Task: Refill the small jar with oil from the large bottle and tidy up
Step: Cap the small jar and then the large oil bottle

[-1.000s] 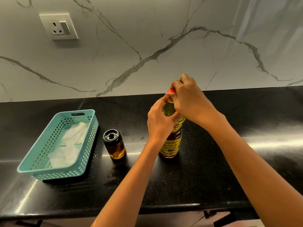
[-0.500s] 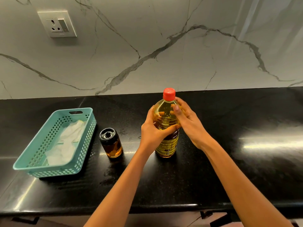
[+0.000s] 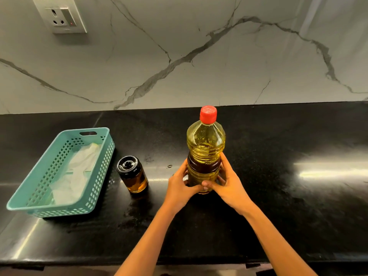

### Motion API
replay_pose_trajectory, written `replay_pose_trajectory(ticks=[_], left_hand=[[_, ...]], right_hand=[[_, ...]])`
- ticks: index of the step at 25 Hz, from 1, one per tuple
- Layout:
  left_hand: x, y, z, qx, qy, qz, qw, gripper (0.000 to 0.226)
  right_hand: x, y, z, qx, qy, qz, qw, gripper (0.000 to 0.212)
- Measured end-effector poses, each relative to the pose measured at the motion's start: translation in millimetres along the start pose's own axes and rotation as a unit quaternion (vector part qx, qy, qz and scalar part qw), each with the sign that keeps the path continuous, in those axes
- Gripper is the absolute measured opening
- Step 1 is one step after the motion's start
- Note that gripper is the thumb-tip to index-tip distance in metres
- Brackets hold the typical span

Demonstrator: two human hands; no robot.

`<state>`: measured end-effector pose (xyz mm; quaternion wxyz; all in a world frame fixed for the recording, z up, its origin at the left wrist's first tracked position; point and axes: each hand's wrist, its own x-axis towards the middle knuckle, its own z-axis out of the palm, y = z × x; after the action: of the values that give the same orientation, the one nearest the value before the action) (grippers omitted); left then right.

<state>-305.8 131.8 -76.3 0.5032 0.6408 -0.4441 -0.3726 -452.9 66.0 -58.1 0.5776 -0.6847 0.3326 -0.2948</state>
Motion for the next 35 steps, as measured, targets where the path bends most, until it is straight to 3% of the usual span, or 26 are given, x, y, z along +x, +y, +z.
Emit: replay_pose_trajectory(ticks=[10, 16, 21, 35], left_hand=[[30.1, -3.4, -18.1, 0.055, -0.037, -0.006, 0.998, 0.066], [107.7, 38.4, -52.7, 0.093, 0.016, 0.027, 0.995, 0.063], [182.9, 57.0, -86.7, 0.154, 0.007, 0.045, 0.987, 0.069], [301.9, 5.1, -97.9, 0.168, 0.004, 0.029, 0.985, 0.061]], right_hand=[[21.6, 17.9, 8.3, -0.016, 0.037, 0.025, 0.999, 0.082], [111.4, -21.4, 1.4, -0.028, 0.032, -0.016, 0.999, 0.086], [195.7, -33.4, 4.7, -0.037, 0.032, -0.045, 0.998, 0.082], [312.5, 13.6, -2.8, -0.030, 0.053, -0.004, 0.998, 0.075]])
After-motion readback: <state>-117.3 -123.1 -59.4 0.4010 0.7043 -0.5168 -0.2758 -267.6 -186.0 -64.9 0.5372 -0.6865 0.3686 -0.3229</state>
